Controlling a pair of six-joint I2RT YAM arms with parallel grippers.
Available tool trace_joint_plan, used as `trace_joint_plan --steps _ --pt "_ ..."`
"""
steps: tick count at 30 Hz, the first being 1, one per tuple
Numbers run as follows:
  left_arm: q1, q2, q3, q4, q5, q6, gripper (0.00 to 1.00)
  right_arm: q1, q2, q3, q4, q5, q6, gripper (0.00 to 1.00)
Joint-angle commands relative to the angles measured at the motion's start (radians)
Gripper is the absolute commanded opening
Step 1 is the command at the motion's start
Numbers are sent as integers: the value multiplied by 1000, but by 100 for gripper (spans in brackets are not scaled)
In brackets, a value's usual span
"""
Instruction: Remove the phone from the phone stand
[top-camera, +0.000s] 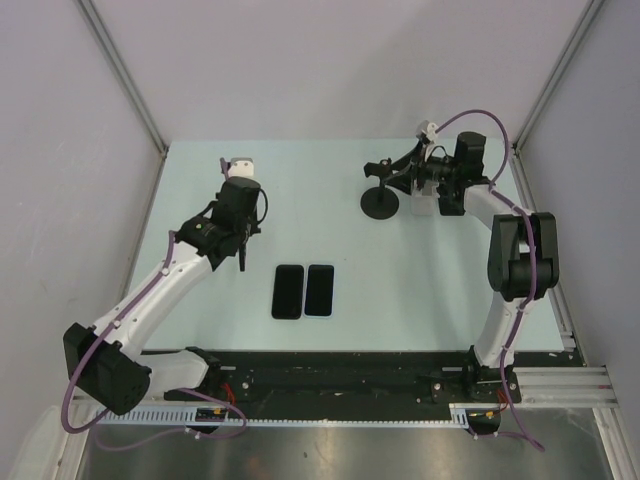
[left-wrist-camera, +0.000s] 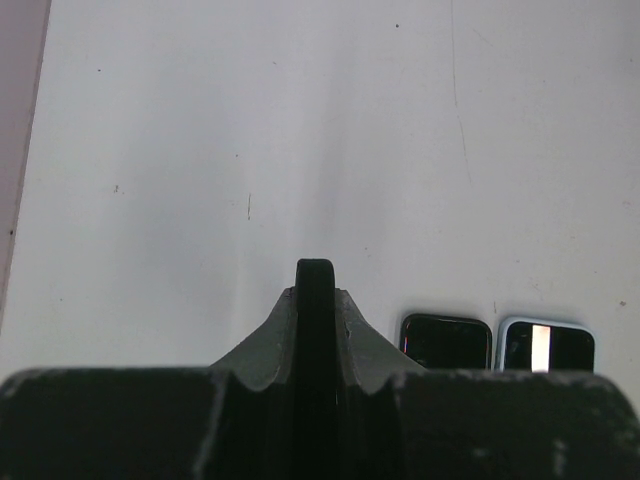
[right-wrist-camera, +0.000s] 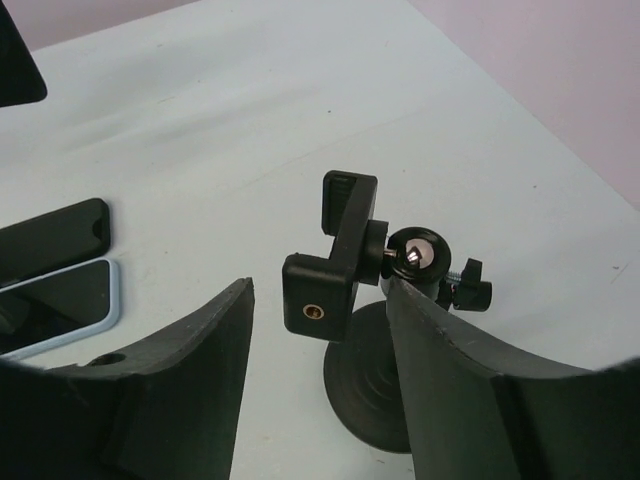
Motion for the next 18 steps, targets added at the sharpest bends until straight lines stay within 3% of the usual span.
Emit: trace_joint_plan --steps 1,6,11,13,18 --pt "11 -29 8 64 -27 14 0 27 -84 44 -139 97 -135 66" --pt "9 -54 7 66 -21 11 1 53 -199 44 -308 258 -198 76" --pt "9 -78 7 66 -6 3 0 156 -331 39 -425 779 -131 77" --pt "9 -89 8 66 -1 2 0 252 -376 35 -437 1027 -94 78" --pt "11 -117 7 67 -6 -1 1 429 -376 33 -473 1431 48 75"
